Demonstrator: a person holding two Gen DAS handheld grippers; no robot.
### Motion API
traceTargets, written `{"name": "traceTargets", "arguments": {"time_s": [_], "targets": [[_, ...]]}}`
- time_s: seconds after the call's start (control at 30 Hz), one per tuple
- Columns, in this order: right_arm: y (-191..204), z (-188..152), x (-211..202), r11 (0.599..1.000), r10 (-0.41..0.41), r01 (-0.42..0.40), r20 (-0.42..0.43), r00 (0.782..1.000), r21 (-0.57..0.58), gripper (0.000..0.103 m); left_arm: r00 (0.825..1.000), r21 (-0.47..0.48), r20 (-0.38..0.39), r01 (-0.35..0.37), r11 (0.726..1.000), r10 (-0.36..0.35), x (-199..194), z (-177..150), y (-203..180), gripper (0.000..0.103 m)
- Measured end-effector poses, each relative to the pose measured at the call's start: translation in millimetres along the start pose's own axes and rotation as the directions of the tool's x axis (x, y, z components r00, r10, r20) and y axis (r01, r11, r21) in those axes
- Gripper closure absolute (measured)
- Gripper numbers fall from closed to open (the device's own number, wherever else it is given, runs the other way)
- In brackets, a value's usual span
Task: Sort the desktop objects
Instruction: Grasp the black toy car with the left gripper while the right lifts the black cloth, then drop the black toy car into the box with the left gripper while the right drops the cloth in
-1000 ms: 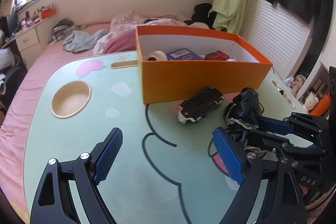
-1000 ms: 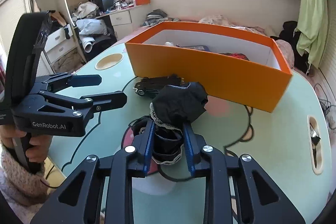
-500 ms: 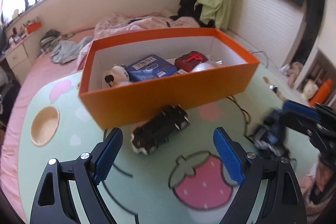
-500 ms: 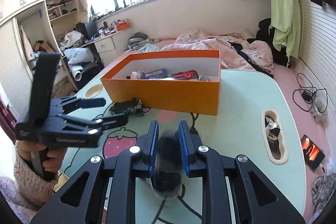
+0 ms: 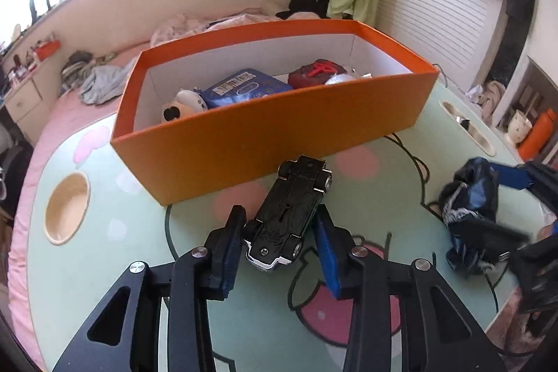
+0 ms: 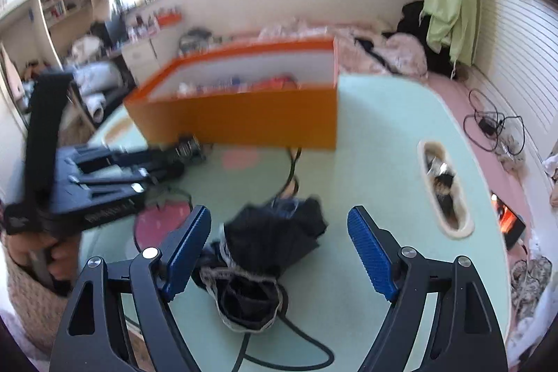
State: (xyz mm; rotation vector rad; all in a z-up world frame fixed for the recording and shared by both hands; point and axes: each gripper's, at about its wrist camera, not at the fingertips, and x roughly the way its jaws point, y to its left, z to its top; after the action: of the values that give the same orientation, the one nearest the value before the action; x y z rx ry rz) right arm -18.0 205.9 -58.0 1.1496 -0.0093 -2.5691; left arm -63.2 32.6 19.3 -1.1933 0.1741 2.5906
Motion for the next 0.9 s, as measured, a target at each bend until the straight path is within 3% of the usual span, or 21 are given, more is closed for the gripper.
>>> {"name": "traceTargets", "arguments": {"time_s": [0.03,0.1,0.13,0.17,0.37,0.43,0.5,0.53,0.57,0.67,0.7,0.73,0.77,0.9], "targets": [[2.8,-2.1,4.4,1.0,-0.002,0.002,-0.017,1.0,-0.01,0.022,1.0,0.0,0.003,0.003,1.0,-0.003,-1.7,-1.3,0.3,0.065],[7.5,-5.6,8.1,1.0,-0.003,0.002,-0.022,1.0,-0.027,0.033,1.0,-0.002,0.013,0.009,1.0,-0.009,-5.6,-3.6,2.4,0.066],[10.6,-7.4,8.3,0.999,0.003,-0.004,-0.024,1.0,-0.04,0.057,1.0,-0.005,0.019,0.014,1.0,-0.014,-8.0,-4.5,3.1,0.067],[13.7,-8.5,7.2,0.998,0.003,-0.004,-0.021,1.0,-0.055,0.06,0.999,-0.009,0.027,0.024,1.0,-0.024,-11.4,-5.1,3.8,0.075],[18.7,-5.7,-4.8,0.995,0.037,-0.033,0.036,0.999,-0.092,0.064,0.998,-0.008,0.046,0.039,0.999,-0.038,-17.9,-2.3,5.8,0.075],[19.8,-4.1,-8.8,0.995,0.041,-0.036,0.052,0.998,-0.097,0.064,0.999,-0.008,0.01,0.039,0.999,-0.039,-9.4,-2.1,6.4,0.075],[21.6,-4.0,-10.2,0.994,0.042,-0.036,0.056,0.998,-0.101,0.064,1.0,-0.016,-0.008,0.019,1.0,-0.019,-2.1,-1.0,6.5,0.066],[22.0,-3.9,-9.7,0.994,0.045,-0.039,0.055,0.997,-0.1,0.064,1.0,-0.021,-0.005,-0.003,1.0,0.003,-1.0,1.3,6.8,0.054],[20.9,-4.1,-8.5,0.994,0.049,-0.044,0.053,0.997,-0.098,0.063,1.0,-0.025,-0.002,-0.007,1.0,0.007,-0.8,2.8,6.8,0.049],[19.3,-5.5,-5.2,0.994,0.065,-0.061,0.044,0.997,-0.09,0.063,1.0,-0.025,0.003,0.008,1.0,-0.008,1.5,8.9,5.6,0.049],[18.9,-5.7,-4.5,0.994,0.067,-0.063,0.042,0.997,-0.088,0.063,1.0,-0.021,-0.002,0.007,1.0,-0.007,4.1,10.7,4.6,0.05],[18.5,-5.7,-4.4,0.994,0.069,-0.065,0.043,0.997,-0.086,0.063,1.0,-0.018,-0.011,0.007,1.0,-0.008,6.8,11.4,4.1,0.057],[19.0,-5.8,-4.2,0.994,0.07,-0.066,0.043,0.997,-0.085,0.063,0.999,-0.017,-0.029,0.016,1.0,-0.017,10.5,11.6,3.4,0.075],[20.4,-7.0,-4.9,0.994,0.073,-0.069,0.045,0.996,-0.083,0.064,0.999,-0.026,-0.015,0.033,0.999,-0.033,5.5,7.7,5.2,0.076]]}}
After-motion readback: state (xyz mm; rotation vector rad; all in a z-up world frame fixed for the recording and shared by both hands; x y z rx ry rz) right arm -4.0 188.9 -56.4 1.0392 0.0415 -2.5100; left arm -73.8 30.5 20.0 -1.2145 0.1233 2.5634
